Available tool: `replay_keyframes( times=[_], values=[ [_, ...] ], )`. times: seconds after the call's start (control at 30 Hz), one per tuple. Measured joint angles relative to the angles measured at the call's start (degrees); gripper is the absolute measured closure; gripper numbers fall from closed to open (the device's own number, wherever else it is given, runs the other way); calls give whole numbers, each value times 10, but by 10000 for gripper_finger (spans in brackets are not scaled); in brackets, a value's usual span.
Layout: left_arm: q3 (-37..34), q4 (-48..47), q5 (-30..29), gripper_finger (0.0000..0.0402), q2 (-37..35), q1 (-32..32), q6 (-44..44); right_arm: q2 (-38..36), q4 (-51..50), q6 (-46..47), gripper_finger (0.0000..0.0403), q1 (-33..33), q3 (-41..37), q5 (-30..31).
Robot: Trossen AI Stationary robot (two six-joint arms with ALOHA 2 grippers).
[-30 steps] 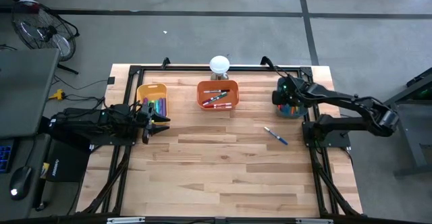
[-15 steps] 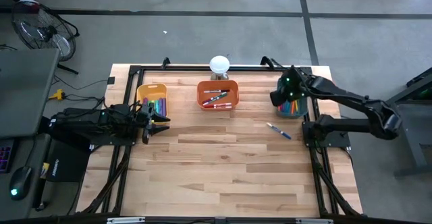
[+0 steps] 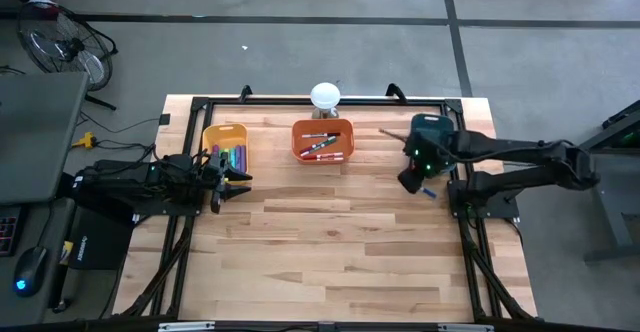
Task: Pick & Place Markers
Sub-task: Put the blue marker pen into the orange bin
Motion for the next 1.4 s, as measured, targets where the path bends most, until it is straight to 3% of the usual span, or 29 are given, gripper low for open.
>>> replay_keyframes(
  times=[0.3, 0.5, 1.07, 1.4],
  values=[
    [0, 0, 0, 223, 0, 0, 0, 11, -41, 105, 261, 151, 0, 101],
    [0, 0, 0, 223, 0, 0, 0, 72, -68, 123, 261, 203, 0, 133],
    [0, 0, 0, 223, 0, 0, 0, 246, -85, 142, 261, 213, 0, 184],
    [0, 0, 0, 223, 0, 0, 0, 271, -83, 200, 261, 213, 0, 233]
  ],
)
